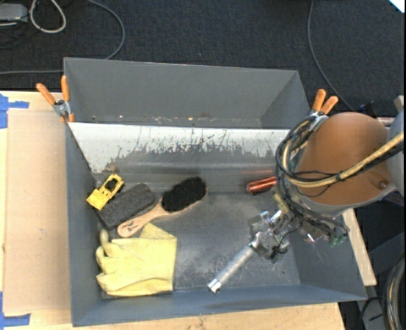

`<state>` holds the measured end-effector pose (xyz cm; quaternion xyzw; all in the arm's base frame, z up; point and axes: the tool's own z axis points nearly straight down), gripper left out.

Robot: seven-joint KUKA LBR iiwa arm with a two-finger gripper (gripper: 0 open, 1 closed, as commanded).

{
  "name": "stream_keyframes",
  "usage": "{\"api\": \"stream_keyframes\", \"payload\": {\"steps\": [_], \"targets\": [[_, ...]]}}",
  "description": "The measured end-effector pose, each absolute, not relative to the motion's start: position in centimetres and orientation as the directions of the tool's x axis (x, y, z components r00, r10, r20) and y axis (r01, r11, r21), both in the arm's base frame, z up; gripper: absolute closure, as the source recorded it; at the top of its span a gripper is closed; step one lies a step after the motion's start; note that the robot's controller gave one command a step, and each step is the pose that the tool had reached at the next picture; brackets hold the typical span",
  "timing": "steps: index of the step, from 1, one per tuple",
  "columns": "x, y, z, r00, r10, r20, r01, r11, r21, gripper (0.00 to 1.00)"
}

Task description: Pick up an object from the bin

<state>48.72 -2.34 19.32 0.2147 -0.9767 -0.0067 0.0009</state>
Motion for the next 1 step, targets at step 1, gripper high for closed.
{"api": "stream_keyframes", "payload": {"steps": [1], "targets": [[49.09, -2.56, 22.19, -0.911, -0.412, -0.005, -0.412, 0.911, 0.011, 1.0]]}}
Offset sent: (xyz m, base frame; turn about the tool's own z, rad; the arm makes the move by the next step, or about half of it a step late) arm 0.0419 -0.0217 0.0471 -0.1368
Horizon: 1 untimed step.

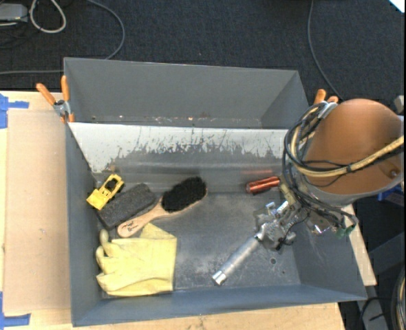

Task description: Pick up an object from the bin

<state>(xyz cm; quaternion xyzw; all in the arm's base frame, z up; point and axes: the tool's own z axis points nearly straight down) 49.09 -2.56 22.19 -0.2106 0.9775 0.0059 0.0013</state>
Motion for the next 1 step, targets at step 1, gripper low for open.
{"api": "stream_keyframes", "payload": {"steps": [1], "targets": [[52.94, -4.52, 23.91, -0.844, -0.537, -0.007, -0.537, 0.844, 0.011, 1.0]]}}
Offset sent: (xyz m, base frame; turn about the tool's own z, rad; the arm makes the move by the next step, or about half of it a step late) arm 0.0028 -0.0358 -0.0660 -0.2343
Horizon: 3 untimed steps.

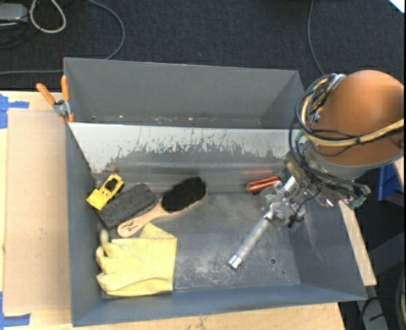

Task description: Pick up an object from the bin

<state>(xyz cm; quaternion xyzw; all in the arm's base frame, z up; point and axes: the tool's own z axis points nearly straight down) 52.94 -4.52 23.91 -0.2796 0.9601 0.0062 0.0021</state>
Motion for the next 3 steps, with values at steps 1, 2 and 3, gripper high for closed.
{"api": "stream_keyframes", "payload": {"steps": [1, 2, 3], "targets": [[49.1, -6.1, 15.1, -0.792, -0.61, 0.002, -0.61, 0.792, 0.02, 1.0], [49.2, -5.7, 15.7, -0.799, -0.602, -0.005, -0.602, 0.799, 0.014, 1.0], [53.6, -7.3, 16.1, -0.752, -0.659, -0.005, -0.659, 0.752, 0.016, 1.0]]}}
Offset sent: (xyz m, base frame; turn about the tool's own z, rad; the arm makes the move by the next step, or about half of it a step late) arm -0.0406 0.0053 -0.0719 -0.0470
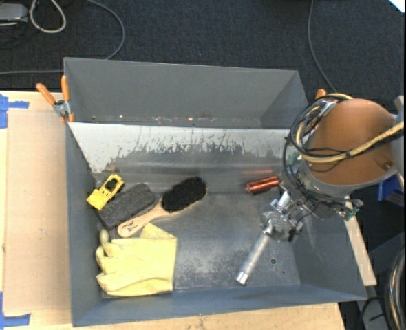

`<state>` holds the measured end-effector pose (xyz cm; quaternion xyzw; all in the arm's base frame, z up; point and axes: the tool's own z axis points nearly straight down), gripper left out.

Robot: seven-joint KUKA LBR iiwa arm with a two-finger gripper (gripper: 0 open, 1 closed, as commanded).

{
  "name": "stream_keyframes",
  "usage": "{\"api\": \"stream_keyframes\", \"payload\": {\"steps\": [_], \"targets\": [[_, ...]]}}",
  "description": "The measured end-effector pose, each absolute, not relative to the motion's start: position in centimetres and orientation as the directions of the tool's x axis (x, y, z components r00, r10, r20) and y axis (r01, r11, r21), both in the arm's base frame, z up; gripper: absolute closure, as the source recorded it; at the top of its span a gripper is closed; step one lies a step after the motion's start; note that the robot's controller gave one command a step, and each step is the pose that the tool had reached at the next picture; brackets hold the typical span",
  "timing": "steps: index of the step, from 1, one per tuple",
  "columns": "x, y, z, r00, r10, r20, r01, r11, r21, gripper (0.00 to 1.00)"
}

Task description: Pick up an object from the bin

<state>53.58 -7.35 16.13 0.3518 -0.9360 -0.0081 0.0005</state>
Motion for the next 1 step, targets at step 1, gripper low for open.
{"api": "stream_keyframes", "payload": {"steps": [1], "targets": [[48.45, -4.58, 8.69, -0.808, -0.589, 0.004, -0.589, 0.808, 0.026, 1.0]]}}
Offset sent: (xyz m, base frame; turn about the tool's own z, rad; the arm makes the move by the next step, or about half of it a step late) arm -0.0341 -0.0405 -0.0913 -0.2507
